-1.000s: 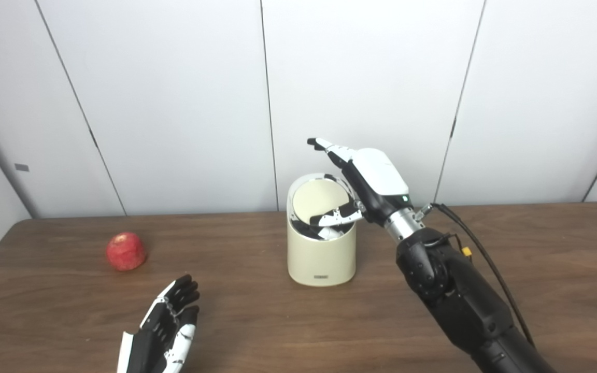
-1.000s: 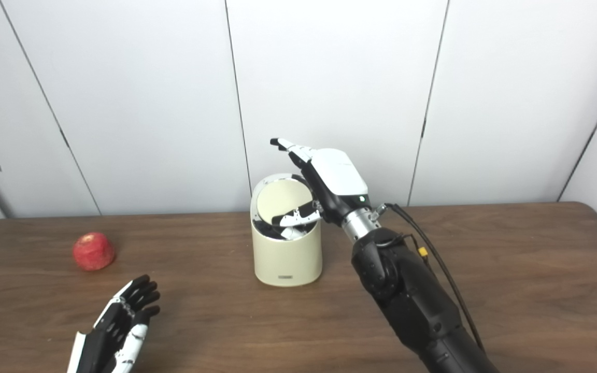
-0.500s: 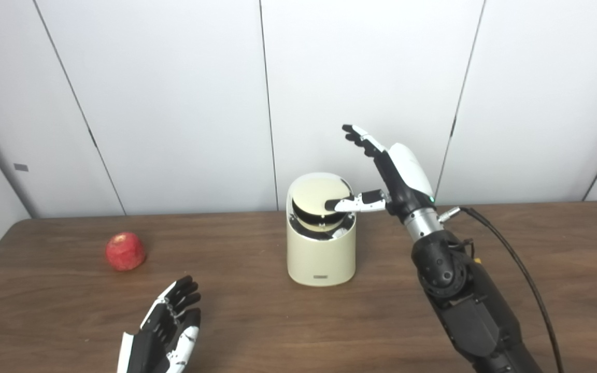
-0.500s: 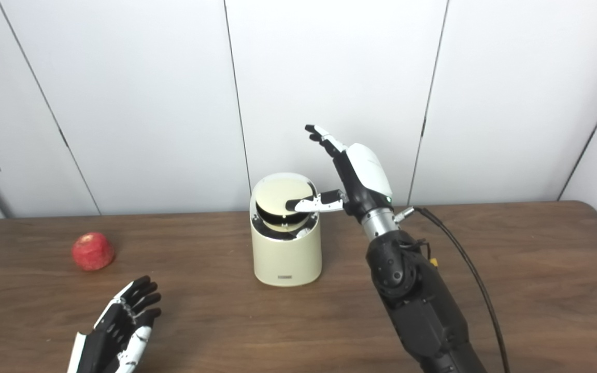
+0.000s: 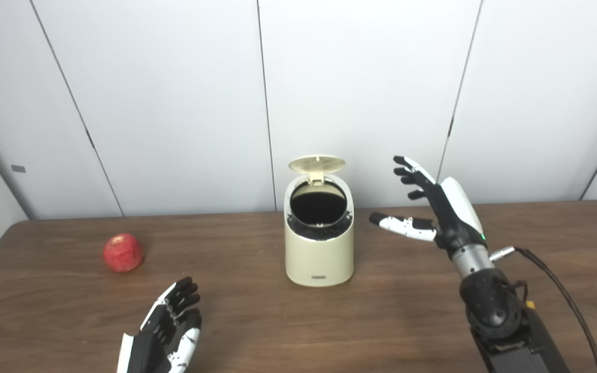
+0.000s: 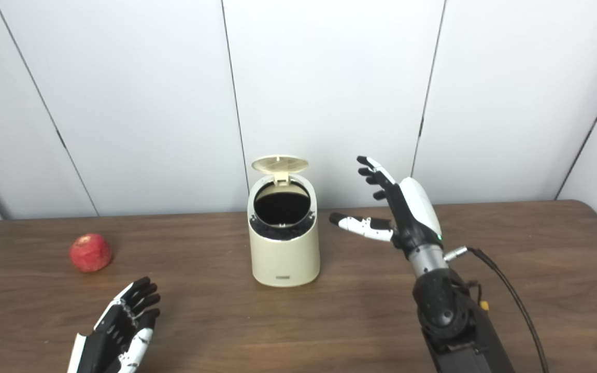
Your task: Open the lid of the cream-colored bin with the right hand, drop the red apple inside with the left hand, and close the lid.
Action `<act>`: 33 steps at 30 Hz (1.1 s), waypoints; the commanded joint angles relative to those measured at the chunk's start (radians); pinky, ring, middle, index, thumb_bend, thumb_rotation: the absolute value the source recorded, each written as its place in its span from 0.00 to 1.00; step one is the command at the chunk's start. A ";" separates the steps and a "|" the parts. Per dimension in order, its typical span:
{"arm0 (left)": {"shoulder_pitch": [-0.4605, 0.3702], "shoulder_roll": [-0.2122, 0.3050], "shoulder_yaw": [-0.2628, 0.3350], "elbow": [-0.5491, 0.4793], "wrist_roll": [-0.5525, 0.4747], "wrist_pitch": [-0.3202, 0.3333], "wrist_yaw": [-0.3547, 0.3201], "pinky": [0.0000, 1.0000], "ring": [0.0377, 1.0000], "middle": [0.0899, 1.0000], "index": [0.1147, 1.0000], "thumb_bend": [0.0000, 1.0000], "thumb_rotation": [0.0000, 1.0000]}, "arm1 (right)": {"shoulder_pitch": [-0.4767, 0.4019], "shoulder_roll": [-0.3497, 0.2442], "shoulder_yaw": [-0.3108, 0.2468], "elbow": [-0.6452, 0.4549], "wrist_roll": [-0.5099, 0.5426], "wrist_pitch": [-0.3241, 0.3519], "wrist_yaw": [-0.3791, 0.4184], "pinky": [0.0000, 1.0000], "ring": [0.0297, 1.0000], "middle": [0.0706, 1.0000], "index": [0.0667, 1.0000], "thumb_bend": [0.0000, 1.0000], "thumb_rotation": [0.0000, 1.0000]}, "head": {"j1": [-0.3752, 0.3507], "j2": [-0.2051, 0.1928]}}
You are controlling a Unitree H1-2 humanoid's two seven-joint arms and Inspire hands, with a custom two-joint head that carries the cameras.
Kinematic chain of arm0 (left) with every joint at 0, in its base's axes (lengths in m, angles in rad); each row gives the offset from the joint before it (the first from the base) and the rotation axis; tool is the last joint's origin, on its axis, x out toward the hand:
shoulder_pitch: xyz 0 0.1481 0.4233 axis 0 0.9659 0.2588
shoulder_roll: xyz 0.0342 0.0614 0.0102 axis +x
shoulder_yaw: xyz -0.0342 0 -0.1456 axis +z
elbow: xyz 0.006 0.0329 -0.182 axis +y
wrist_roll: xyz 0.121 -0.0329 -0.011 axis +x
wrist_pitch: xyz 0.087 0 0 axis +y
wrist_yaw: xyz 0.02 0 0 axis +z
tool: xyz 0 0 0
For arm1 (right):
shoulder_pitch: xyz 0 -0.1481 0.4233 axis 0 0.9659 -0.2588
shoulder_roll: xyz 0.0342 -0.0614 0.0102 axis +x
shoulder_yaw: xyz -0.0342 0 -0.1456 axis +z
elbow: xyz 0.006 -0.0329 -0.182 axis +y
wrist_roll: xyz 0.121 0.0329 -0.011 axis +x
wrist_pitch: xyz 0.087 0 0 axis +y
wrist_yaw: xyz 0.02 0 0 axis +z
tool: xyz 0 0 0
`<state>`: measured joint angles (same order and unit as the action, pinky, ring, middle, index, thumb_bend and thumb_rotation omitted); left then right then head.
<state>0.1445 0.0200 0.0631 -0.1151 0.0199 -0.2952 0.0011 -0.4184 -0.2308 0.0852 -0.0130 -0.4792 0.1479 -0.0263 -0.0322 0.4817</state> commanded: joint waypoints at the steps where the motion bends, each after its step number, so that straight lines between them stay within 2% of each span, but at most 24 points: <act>1: 0.064 -0.021 -0.014 0.064 -0.013 -0.004 0.003 0.76 0.80 0.82 0.84 0.32 0.36 | 0.005 -0.019 -0.016 -0.064 0.019 -0.007 0.013 0.71 0.82 0.84 0.88 0.59 0.49 | -0.003 0.002; 5: 0.060 -0.015 -0.008 0.066 -0.016 -0.003 0.003 0.74 0.79 0.81 0.84 0.33 0.38 | 0.107 -0.027 -0.033 -0.146 0.056 -0.007 0.039 0.72 0.81 0.84 0.87 0.55 0.51 | -0.011 0.007; 9: 0.056 -0.010 -0.005 0.068 -0.030 -0.005 -0.003 0.73 0.79 0.81 0.84 0.32 0.39 | 0.190 -0.028 -0.046 -0.234 0.107 0.040 0.090 0.75 0.82 0.86 0.88 0.55 0.61 | -0.024 0.015; 11: 0.054 -0.008 -0.003 0.070 -0.039 -0.006 -0.007 0.73 0.79 0.81 0.84 0.33 0.42 | 0.233 -0.042 -0.039 -0.272 0.114 0.055 0.119 0.80 0.86 0.88 0.91 0.51 0.79 | -0.025 0.017; 12: 0.054 -0.007 -0.002 0.070 -0.042 -0.005 -0.007 0.73 0.79 0.81 0.84 0.33 0.43 | 0.247 -0.047 -0.038 -0.286 0.115 0.063 0.130 0.82 0.87 0.89 0.92 0.50 0.84 | -0.026 0.018; 14: 0.052 -0.004 -0.002 0.071 -0.046 -0.006 -0.009 0.72 0.79 0.81 0.83 0.34 0.44 | 0.278 -0.046 -0.043 -0.315 0.128 0.097 0.150 0.85 0.89 0.91 0.93 0.50 0.92 | -0.027 0.021; 16: 0.053 -0.001 -0.001 0.071 -0.055 -0.006 -0.013 0.72 0.79 0.80 0.83 0.35 0.47 | 0.307 -0.019 -0.075 -0.333 0.225 0.129 0.173 0.87 0.92 0.94 0.95 0.52 0.98 | -0.027 0.027; 20: 0.057 -0.002 0.002 0.058 -0.058 0.005 -0.011 0.72 0.79 0.80 0.82 0.35 0.53 | 0.347 0.093 -0.199 -0.317 0.605 0.166 0.226 0.98 0.99 1.00 0.99 0.51 1.00 | -0.022 0.033; 22: 0.060 0.001 0.004 0.053 -0.051 0.007 -0.010 0.72 0.79 0.80 0.82 0.36 0.57 | 0.371 0.124 -0.226 -0.305 0.691 0.159 0.239 1.00 1.00 1.00 1.00 0.59 1.00 | -0.022 0.040; 26: 0.063 0.004 0.003 0.049 -0.037 0.010 -0.008 0.72 0.78 0.79 0.82 0.38 0.59 | 0.408 0.148 -0.234 -0.300 0.704 0.130 0.208 1.00 1.00 1.00 1.00 0.67 1.00 | -0.012 0.050; 33: 0.063 -0.006 -0.008 0.045 -0.024 0.013 -0.004 0.71 0.78 0.79 0.82 0.41 0.57 | 0.435 0.135 -0.261 -0.241 0.694 0.026 0.178 1.00 1.00 1.00 1.00 0.61 1.00 | 0.041 0.062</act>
<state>0.1452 0.0279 0.0680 -0.1177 -0.0115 -0.2904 -0.0078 0.0248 -0.0882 -0.1690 -0.2373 0.2102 0.2409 0.1542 0.0075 0.5430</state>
